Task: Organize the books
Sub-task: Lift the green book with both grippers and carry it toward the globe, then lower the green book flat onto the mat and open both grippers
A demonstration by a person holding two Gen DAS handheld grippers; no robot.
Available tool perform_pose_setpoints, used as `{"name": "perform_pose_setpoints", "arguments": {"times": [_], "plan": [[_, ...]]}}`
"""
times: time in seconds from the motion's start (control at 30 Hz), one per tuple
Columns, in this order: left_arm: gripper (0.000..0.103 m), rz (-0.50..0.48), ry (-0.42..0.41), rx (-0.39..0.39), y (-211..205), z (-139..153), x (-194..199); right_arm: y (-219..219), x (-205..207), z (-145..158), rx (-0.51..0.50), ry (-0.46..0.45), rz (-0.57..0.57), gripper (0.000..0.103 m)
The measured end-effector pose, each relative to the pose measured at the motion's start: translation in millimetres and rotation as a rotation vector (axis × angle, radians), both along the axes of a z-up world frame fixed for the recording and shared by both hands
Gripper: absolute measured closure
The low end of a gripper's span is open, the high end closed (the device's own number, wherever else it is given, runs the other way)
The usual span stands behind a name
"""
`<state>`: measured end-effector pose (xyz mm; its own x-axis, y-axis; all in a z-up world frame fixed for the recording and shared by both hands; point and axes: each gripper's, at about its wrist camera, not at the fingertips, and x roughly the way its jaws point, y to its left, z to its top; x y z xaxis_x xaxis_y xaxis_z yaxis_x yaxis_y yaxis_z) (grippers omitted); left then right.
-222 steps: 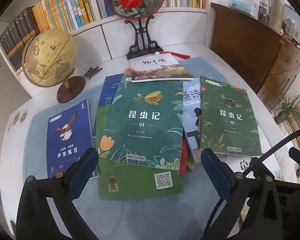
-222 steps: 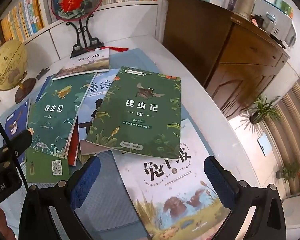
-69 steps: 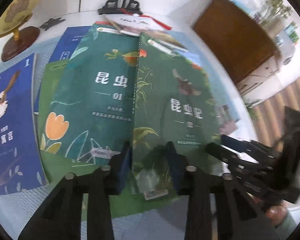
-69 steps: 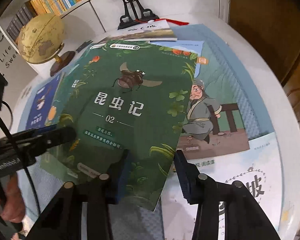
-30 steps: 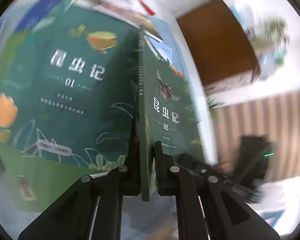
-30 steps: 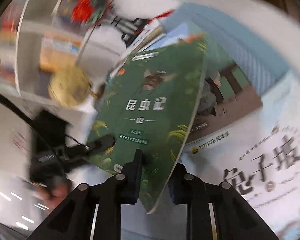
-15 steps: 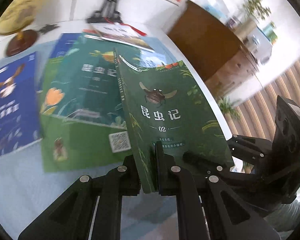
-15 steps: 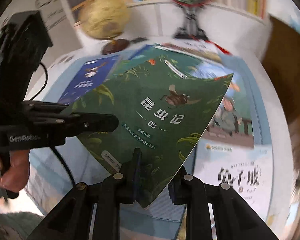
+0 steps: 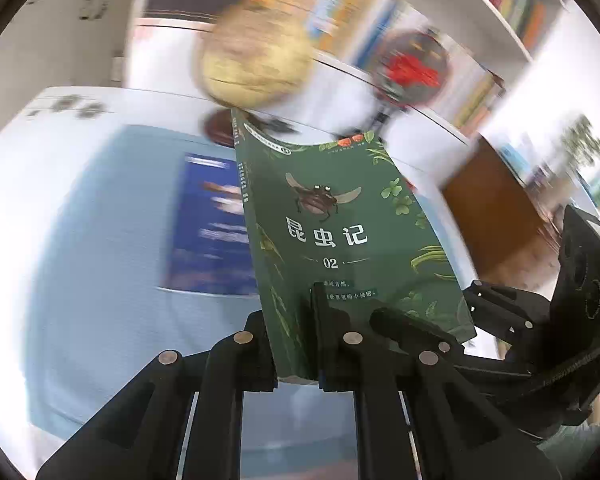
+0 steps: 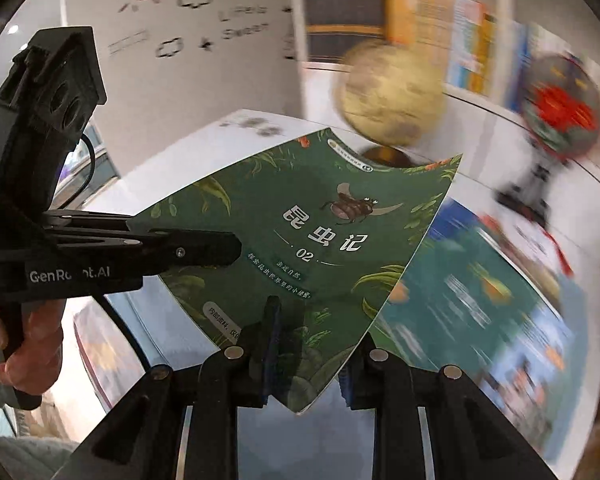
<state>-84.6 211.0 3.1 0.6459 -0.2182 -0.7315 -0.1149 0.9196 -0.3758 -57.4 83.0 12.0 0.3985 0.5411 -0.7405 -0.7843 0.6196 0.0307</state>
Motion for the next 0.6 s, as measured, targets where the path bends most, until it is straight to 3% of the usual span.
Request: {"name": "perform_pose_setpoints", "arguments": {"times": [0.2,0.33,0.6], "plan": [[0.094,0.103,0.023,0.028,110.3,-23.1,7.1,115.4,16.8,-24.6,0.004,0.063,0.034,0.078],[0.094,0.134,0.046,0.027,157.8,-43.8,22.2,179.8,41.3,-49.5,0.001,0.128,0.018,0.078],[0.091,0.151,0.093,-0.023,215.5,-83.0,50.9,242.1,73.7,-75.1,-0.069,0.133,-0.014,0.078]]}}
